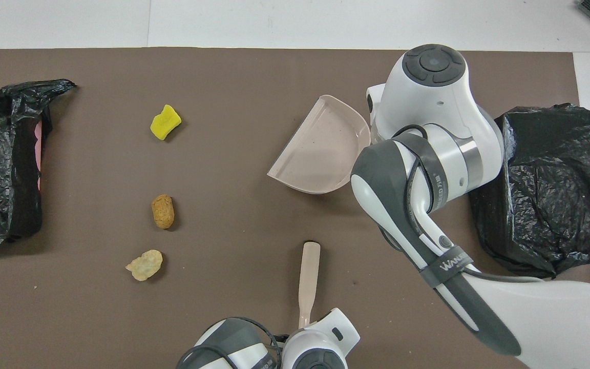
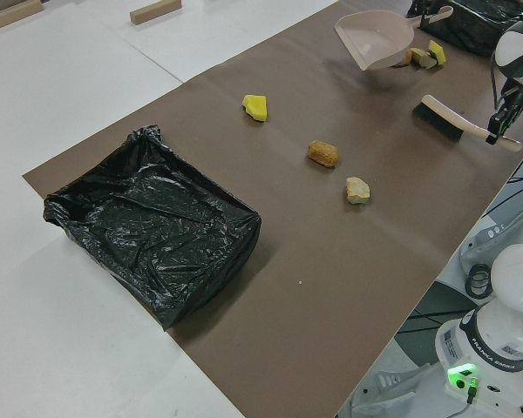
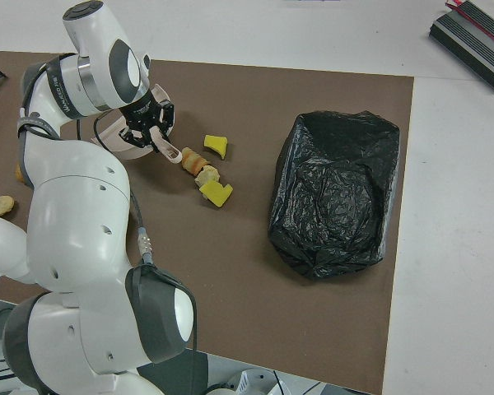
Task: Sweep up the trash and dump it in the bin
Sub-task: 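Lift the dustpan with the right gripper while the left gripper grasps the brush, then lower the dustpan near the scraps while the left gripper positions the brush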
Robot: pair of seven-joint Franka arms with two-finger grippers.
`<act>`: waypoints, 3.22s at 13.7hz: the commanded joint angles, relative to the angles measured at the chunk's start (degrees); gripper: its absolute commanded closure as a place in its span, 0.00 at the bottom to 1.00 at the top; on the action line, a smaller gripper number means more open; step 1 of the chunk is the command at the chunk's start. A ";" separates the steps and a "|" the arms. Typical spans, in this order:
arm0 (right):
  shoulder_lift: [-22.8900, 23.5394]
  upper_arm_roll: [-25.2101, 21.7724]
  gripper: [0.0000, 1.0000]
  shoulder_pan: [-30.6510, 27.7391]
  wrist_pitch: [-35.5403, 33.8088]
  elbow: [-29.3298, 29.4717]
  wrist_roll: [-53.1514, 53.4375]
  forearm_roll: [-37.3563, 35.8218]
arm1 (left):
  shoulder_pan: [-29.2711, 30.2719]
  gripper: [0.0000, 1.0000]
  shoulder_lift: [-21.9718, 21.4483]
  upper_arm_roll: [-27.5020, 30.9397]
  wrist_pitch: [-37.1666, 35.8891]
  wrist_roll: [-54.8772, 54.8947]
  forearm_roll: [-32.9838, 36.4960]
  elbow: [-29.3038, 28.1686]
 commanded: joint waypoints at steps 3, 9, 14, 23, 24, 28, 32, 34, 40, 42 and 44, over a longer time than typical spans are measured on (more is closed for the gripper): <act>-2.56 0.53 1.00 1.30 0.05 -4.60 -1.46 -0.86 | 4.18 1.00 -3.09 0.99 -18.10 1.18 12.76 5.92; -1.77 0.53 1.00 4.56 1.10 -6.36 0.12 -0.86 | 23.58 1.00 -3.71 2.05 -19.64 19.00 14.65 7.77; -1.51 0.62 1.00 7.27 2.50 -6.98 2.65 -0.51 | 38.51 1.00 4.89 2.05 -16.22 37.62 18.26 18.48; -0.37 0.88 1.00 14.13 12.43 -11.02 8.20 0.28 | 56.54 1.00 20.90 1.87 -9.00 74.34 18.87 35.28; -0.45 0.88 1.00 14.92 13.83 -12.16 10.29 0.37 | 57.09 1.00 21.16 1.96 -8.74 79.45 18.61 35.46; -0.63 2.89 1.00 15.28 14.46 -12.25 12.86 0.46 | 58.94 1.00 24.06 1.96 -5.40 82.49 18.70 35.99; -1.42 4.40 1.00 16.16 14.11 -12.87 14.79 0.46 | 58.06 1.00 23.54 2.05 -6.53 84.86 17.99 34.68; -1.51 4.40 1.00 16.42 14.11 -12.87 15.49 0.37 | 57.80 1.00 22.32 1.61 -6.19 86.69 18.08 31.79; -2.47 4.40 1.00 17.12 13.41 -14.01 15.76 0.37 | 55.95 1.00 17.31 1.43 -8.20 96.80 17.99 23.26; -2.74 4.40 1.00 17.39 12.62 -14.45 15.67 0.37 | 54.21 1.00 15.64 1.26 -10.83 96.38 17.82 20.88; -2.83 4.40 1.00 17.22 12.35 -14.89 14.89 0.37 | 51.74 1.00 14.49 1.26 -14.60 92.71 15.29 19.91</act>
